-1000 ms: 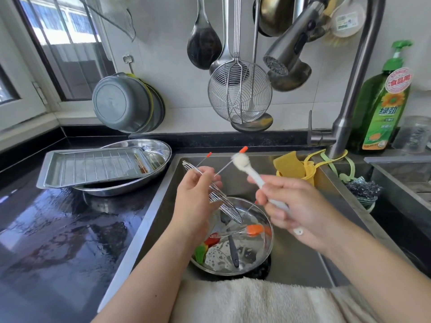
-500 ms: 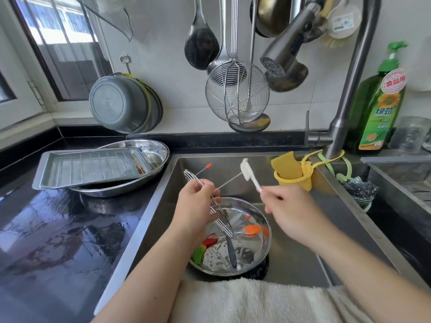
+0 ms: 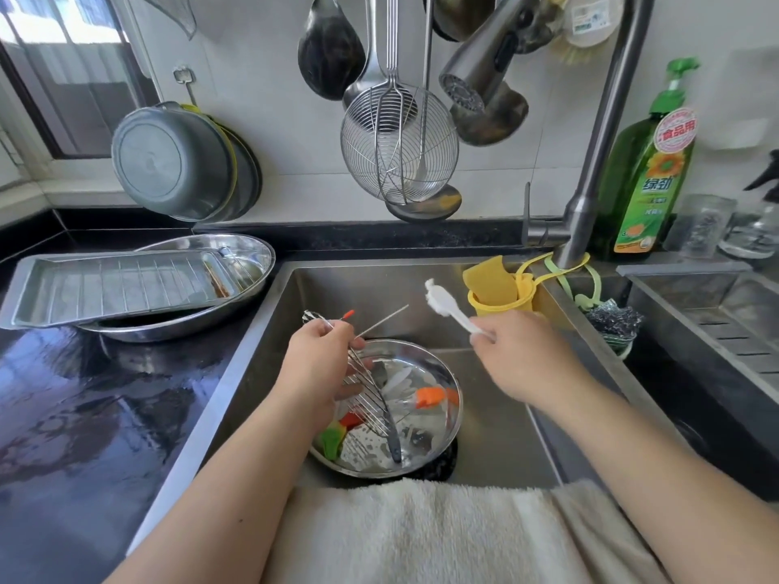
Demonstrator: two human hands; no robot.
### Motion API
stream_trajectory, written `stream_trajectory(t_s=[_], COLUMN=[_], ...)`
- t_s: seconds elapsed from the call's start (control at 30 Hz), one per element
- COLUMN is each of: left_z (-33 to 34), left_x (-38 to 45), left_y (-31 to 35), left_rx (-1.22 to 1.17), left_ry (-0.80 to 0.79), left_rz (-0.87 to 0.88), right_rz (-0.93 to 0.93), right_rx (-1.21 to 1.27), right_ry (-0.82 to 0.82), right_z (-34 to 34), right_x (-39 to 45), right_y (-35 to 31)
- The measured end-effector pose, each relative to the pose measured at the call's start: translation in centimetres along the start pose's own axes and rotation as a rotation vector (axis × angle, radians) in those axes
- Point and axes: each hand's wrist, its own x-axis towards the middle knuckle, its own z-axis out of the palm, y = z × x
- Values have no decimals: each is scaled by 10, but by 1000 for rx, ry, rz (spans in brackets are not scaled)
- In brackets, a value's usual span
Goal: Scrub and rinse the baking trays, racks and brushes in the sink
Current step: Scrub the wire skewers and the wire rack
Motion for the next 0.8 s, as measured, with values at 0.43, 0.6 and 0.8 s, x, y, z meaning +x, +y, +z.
stream_trajectory(t_s=[0.43, 0.6, 0.8], left_z=[-5, -5, -2], left_x=[8, 6, 4], left_y=[-4, -3, -2], left_rx=[15, 68, 157], left_ry=[61, 72, 128], left_rz=[2, 11, 80], right_rz=[224, 349, 513], right_rx=[145, 203, 23], right_ry=[-145, -413, -769], right_z=[-13, 14, 53], right_x=[21, 21, 59], right_y=[53, 40, 29])
